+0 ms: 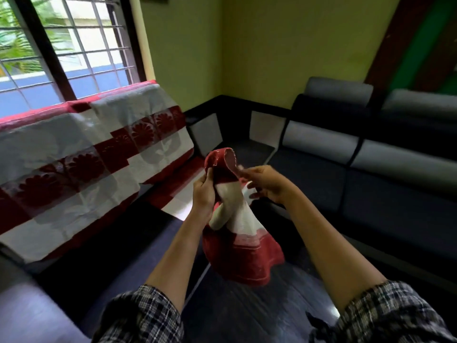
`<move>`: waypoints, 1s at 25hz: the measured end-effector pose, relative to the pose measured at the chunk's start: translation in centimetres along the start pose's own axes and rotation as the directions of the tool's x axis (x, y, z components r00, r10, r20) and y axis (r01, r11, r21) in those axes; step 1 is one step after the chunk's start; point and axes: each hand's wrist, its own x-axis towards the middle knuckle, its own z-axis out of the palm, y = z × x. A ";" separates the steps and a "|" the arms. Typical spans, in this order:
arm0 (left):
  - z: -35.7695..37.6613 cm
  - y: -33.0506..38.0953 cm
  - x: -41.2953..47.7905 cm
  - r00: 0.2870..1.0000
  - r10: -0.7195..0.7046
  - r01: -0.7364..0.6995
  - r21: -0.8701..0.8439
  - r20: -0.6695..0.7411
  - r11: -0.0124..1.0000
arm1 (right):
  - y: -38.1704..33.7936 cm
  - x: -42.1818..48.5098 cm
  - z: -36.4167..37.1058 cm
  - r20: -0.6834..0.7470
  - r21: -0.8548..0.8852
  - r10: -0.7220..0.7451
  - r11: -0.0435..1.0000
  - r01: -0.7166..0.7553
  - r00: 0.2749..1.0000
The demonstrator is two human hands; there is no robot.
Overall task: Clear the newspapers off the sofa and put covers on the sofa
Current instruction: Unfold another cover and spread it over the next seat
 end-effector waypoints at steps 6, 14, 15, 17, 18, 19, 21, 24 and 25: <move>3.4 -0.2 -1.0 0.970 0.223 -0.240 0.284 0.093 0.928 | 1.3 -1.9 -2.5 -0.100 0.052 -0.221 0.972 0.227 0.970; 4.0 1.1 -3.0 0.935 0.325 -0.284 0.256 -0.139 0.924 | 2.8 -3.4 -6.8 -0.055 0.022 -0.213 0.976 0.215 0.975; 4.3 1.4 -3.5 0.931 0.336 -0.293 0.256 -0.144 0.921 | 3.1 -3.8 -7.1 0.011 0.052 -0.244 0.969 0.243 0.970; 4.9 2.2 -4.2 0.923 0.343 -0.302 0.224 -0.173 0.926 | 3.9 -4.1 -8.0 0.162 -0.025 -0.260 0.963 0.268 0.952; 5.1 2.7 -4.6 0.924 0.336 -0.305 0.177 -0.183 0.936 | 4.6 -3.6 -8.5 0.214 -0.227 -0.221 0.936 0.269 0.951; 5.1 3.0 -4.6 0.928 0.321 -0.299 0.136 -0.189 0.944 | 5.4 -2.9 -9.1 0.251 -0.468 -0.148 0.847 0.253 0.957; 4.8 3.5 -4.8 0.955 0.263 -0.260 0.036 -0.140 0.965 | 7.1 -1.4 -10.1 0.167 -0.816 -0.004 0.561 0.140 0.986; 4.0 3.4 -5.0 0.975 0.138 -0.141 0.007 0.174 0.990 | 7.7 -0.9 -10.3 -0.111 -0.816 -0.140 0.578 -0.010 0.984; 3.9 3.1 -5.2 0.957 0.046 -0.084 0.121 0.288 0.989 | 7.1 -1.0 -10.1 -0.163 -0.705 -0.224 0.707 0.045 0.961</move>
